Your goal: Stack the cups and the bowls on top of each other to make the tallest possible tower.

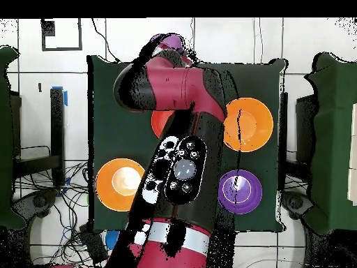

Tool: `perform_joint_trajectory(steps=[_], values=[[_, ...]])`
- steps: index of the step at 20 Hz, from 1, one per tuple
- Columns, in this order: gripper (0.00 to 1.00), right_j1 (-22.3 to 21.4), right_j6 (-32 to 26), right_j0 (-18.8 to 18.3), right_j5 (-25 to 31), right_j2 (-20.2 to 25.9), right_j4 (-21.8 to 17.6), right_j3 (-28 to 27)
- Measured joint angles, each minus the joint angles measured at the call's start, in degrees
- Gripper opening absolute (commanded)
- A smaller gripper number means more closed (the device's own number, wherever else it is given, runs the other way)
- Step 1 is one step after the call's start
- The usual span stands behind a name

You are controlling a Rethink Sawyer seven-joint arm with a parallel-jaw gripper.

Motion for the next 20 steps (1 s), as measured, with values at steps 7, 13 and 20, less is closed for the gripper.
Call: perform_joint_trajectory(steps=[7, 13, 20], values=[[0.00, 0.0, 0.0, 0.1, -0.5, -0.2, 0.0, 1.4], [0.00, 0.0, 0.0, 0.4, -0.5, -0.6, 0.0, 2.8], [0.00, 0.0, 0.0, 0.9, -1.4, -1.1, 0.0, 4.4]])
